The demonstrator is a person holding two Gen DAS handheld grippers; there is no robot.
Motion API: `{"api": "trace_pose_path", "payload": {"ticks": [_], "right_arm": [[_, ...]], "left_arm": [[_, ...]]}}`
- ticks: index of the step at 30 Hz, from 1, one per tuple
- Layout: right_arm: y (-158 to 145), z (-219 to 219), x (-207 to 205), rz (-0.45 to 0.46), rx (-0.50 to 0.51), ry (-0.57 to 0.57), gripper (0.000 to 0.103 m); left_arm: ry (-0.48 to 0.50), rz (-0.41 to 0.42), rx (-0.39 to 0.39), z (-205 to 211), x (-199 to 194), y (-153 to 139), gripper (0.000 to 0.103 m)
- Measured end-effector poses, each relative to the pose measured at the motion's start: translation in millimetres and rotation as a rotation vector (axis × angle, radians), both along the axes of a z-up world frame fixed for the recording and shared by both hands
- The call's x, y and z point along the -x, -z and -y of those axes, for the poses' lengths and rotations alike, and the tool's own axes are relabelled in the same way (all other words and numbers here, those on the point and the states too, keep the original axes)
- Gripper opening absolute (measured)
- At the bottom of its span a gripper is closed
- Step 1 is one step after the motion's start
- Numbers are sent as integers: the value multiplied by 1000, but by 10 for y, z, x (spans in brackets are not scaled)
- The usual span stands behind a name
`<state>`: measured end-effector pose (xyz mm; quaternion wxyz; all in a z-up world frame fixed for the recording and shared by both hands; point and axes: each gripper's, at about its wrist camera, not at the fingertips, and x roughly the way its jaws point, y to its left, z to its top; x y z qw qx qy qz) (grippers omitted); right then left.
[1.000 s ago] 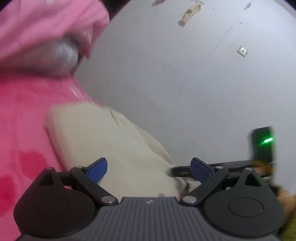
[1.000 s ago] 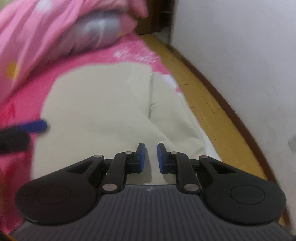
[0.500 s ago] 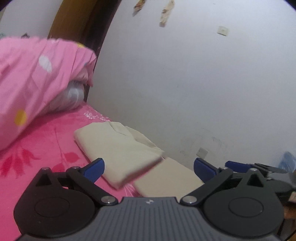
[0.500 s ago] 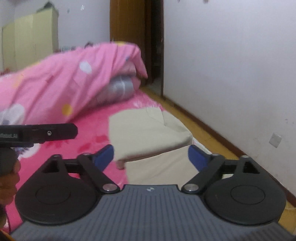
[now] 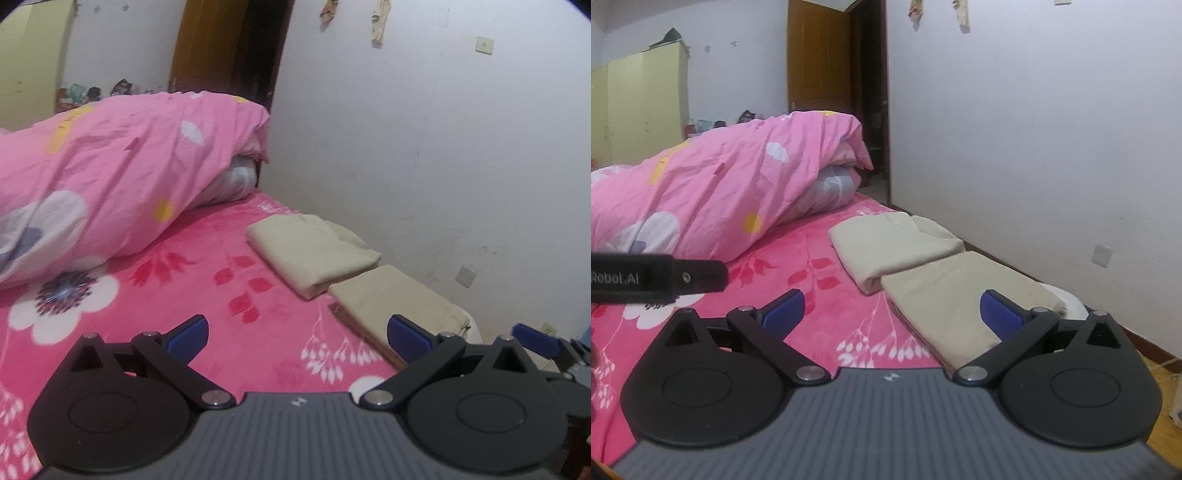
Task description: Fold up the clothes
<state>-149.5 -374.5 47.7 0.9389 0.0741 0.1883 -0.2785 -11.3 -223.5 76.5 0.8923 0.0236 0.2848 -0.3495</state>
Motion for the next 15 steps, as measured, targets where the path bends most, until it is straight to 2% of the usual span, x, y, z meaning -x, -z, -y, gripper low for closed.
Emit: {"api": "trace_pose_path", "payload": {"ticks": [6,11,15], "right_arm": [[38,-191,273,-34,68,117,102],[15,-240,358,-53,117,142,102],[-29,-255,346,-80,139,150,102]], "left_arm": [[-32,56,-38,-54,165,-25,103],[-15,44,-46,-29,188,-6,103],[-23,89,-70,-15,243,-3,103]]}}
